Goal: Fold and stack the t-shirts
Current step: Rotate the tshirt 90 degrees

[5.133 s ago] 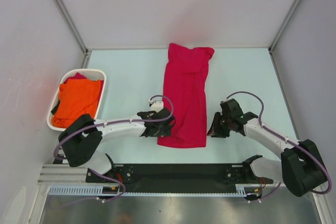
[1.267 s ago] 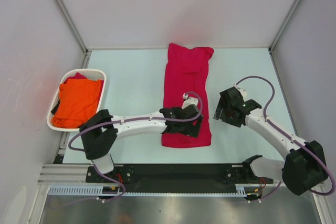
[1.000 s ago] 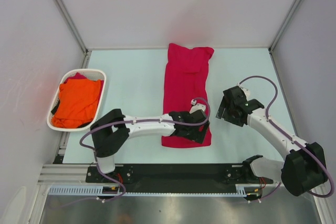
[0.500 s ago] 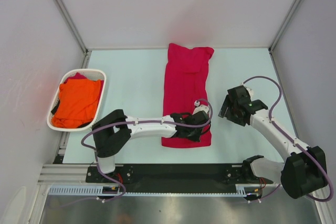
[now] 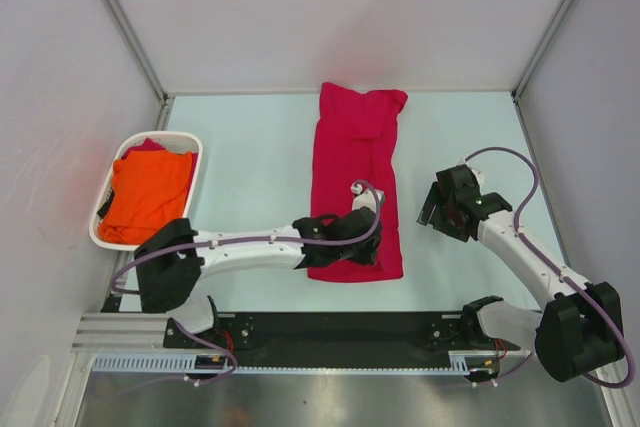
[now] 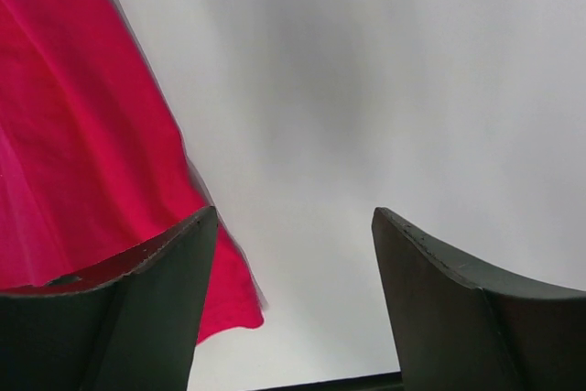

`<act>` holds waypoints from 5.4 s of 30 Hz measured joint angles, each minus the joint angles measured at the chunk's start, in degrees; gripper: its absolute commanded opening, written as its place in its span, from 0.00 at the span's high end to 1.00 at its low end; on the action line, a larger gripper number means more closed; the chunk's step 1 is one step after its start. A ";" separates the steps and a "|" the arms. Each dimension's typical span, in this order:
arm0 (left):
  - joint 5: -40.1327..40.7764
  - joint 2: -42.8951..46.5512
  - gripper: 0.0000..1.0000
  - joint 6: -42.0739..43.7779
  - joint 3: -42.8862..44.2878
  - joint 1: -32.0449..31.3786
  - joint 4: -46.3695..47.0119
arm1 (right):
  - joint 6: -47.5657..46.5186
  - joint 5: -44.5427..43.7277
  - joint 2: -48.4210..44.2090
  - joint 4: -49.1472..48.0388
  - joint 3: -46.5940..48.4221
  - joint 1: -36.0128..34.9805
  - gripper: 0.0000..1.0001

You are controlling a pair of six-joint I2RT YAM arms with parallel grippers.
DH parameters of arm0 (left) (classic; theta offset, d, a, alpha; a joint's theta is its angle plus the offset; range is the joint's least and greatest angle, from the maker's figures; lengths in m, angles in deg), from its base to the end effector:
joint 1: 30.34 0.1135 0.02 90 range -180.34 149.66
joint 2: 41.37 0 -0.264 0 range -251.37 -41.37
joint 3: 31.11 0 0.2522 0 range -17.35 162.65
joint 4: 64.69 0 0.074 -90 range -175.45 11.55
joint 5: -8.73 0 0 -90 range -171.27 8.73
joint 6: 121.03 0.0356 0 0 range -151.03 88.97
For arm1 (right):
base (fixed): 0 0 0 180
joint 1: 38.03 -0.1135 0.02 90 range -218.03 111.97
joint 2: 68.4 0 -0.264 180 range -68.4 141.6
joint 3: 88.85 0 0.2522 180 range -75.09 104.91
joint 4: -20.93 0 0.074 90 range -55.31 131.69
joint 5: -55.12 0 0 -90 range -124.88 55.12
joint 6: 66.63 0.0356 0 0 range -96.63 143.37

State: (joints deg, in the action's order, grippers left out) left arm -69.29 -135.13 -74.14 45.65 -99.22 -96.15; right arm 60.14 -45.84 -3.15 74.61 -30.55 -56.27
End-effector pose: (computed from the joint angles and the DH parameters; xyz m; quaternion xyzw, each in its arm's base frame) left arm 0.1332 -0.3244 0.2217 0.1713 0.9147 -0.2378 0.2781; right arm 0.2047 0.0603 0.2278 0.1789 0.9465 0.0346 0.2665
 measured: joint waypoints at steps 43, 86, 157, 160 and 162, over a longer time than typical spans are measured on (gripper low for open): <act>10.01 13.79 0.25 -4.66 -7.67 0.13 -5.27 | -2.34 2.43 3.10 -3.45 -0.87 0.11 0.28; -25.81 -43.15 0.48 14.03 53.24 34.29 -11.58 | -4.48 3.21 3.54 -5.60 -1.75 3.58 0.29; -14.43 6.12 0.35 18.51 0.17 41.40 1.99 | -12.35 17.44 71.71 -23.89 67.73 5.16 0.42; -13.57 7.63 0.34 18.75 -0.66 41.40 2.01 | -12.63 16.61 71.82 -23.93 68.32 6.01 0.41; -13.42 7.80 0.35 18.75 -1.14 41.40 2.14 | -12.85 16.15 72.02 -24.06 69.79 6.51 0.41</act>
State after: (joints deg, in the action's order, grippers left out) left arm -82.71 -127.33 -55.39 44.52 -57.82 -94.00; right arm 47.29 -29.69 68.87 50.55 39.24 -49.75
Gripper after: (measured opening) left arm 0.652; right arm 0.588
